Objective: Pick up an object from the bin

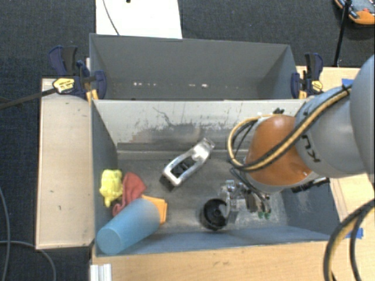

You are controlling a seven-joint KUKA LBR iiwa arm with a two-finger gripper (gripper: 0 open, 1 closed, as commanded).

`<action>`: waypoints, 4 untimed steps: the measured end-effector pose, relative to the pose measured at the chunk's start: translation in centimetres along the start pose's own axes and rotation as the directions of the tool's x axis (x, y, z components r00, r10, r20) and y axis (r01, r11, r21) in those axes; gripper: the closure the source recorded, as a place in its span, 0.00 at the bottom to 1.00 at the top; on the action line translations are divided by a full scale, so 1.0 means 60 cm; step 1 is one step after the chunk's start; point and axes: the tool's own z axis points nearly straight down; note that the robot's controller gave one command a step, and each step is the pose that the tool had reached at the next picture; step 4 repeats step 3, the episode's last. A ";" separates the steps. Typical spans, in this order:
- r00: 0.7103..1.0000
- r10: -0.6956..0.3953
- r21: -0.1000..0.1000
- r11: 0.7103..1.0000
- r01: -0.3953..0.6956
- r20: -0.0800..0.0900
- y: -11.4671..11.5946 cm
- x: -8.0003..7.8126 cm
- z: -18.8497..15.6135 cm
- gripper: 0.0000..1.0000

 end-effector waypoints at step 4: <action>1.000 0.018 0.001 1.000 -0.018 -0.007 0.031 -0.030 -0.270 1.00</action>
Offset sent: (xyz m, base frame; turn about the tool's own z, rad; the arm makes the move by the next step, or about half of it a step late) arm 0.0000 0.0000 0.0000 0.0000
